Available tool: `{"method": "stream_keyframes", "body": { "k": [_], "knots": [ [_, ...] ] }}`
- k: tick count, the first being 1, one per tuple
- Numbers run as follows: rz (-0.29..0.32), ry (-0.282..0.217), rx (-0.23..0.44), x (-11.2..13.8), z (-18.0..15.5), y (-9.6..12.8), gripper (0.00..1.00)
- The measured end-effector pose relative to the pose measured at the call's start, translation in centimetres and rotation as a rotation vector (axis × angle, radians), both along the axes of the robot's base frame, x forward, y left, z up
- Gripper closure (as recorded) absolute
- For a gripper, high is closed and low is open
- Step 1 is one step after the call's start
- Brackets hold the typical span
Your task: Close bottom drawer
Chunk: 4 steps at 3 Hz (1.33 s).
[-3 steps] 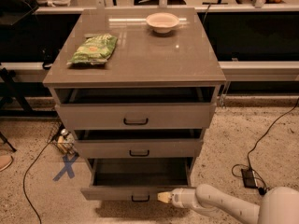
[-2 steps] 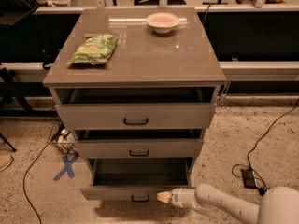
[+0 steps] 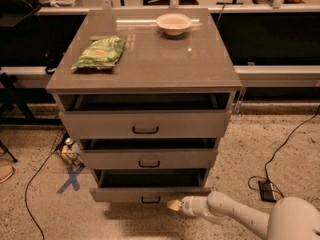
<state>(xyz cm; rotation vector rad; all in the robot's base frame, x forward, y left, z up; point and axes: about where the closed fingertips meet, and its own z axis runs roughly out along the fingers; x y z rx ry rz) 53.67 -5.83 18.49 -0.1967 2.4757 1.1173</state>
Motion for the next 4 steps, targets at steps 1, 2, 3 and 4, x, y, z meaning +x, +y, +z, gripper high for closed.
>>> {"method": "stream_keyframes", "body": {
  "k": [1,2,3,4],
  "knots": [
    [-0.015,-0.052,0.015,3.7,0.4,0.9,1.0],
    [-0.048,-0.117,0.035,7.8,0.9,1.8,1.0],
    [-0.048,-0.117,0.035,7.7,0.9,1.8,1.0],
    [-0.135,-0.137,0.044,8.1,0.5,-0.1,1.0]
  ]
}}
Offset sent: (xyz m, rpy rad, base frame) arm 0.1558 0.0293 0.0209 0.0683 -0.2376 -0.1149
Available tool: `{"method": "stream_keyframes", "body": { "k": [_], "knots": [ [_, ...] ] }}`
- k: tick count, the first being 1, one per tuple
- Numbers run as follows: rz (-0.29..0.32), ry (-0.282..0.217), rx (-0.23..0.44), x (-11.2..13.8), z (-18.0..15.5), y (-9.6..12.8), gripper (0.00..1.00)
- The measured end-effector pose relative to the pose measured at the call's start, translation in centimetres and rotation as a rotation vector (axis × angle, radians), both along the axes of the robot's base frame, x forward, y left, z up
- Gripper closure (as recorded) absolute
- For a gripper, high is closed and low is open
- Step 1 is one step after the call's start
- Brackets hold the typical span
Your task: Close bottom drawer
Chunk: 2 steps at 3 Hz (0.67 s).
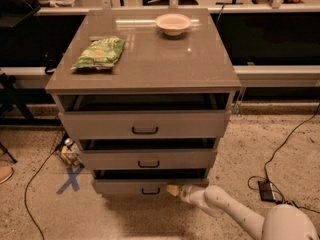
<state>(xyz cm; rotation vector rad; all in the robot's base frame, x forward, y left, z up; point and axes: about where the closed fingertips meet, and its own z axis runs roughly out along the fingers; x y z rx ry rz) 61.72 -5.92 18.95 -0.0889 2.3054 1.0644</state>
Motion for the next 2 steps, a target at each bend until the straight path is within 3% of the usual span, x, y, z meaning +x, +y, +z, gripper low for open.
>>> {"method": "stream_keyframes", "body": {
  "k": [1,2],
  "knots": [
    [-0.141,0.025,0.01,-2.3,-1.1,-4.2,1.0],
    [-0.237,0.07,0.036,-6.8,-2.6,-7.1,1.0]
  ]
}}
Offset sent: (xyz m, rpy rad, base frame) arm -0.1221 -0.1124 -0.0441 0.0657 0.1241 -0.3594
